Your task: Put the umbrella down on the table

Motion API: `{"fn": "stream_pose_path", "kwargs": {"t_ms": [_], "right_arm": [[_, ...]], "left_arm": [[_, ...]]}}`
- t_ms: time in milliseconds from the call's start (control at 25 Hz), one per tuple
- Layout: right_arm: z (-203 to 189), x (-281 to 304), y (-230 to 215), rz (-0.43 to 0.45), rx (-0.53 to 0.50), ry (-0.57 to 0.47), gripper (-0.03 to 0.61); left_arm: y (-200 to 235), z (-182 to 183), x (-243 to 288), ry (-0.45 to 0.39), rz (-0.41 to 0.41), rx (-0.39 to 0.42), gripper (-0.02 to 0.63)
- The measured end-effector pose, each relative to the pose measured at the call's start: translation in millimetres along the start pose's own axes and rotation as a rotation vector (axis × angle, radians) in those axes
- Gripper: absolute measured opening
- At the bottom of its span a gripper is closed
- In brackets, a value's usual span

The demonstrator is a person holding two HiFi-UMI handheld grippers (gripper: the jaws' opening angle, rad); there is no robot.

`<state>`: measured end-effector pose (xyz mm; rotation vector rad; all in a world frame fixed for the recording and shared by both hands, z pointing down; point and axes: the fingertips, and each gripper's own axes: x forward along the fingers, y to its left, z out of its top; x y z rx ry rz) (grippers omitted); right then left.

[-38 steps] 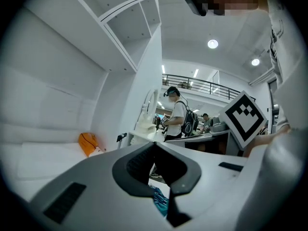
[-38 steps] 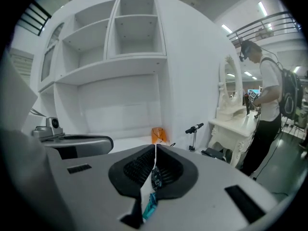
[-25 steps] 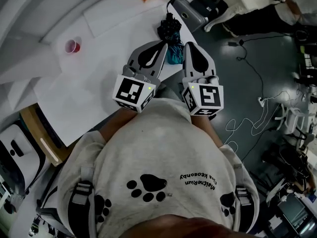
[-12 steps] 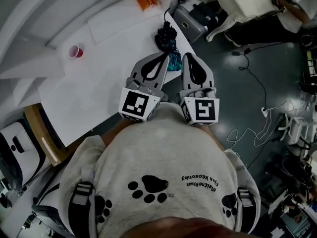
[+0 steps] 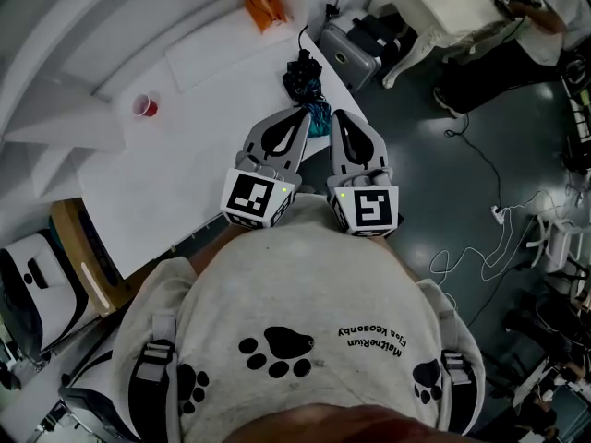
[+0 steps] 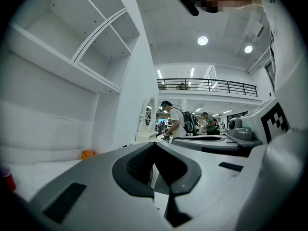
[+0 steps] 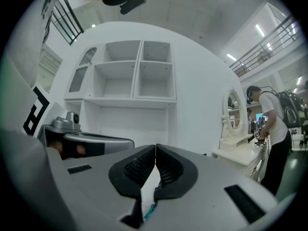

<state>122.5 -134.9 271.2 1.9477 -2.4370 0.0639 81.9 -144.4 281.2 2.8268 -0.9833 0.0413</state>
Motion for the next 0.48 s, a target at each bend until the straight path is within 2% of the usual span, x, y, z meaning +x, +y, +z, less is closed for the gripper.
{"fn": "stream_pose_path", "kwargs": {"t_ms": [160, 320, 480], "right_arm": [[3, -2, 1, 0.014, -0.006, -0.008, 0.034], [8, -35, -2, 0.013, -0.003, -0.039, 0.034], [8, -44, 1, 0.020, -0.001, -0.044, 0.034]], "left_arm": [[-3, 5, 1, -0.025, -0.007, 0.003, 0.017], [-32, 10, -13, -0.052, -0.003, 0.038, 0.017], [-40, 10, -19, -0.057, 0.004, 0.048, 0.017]]}}
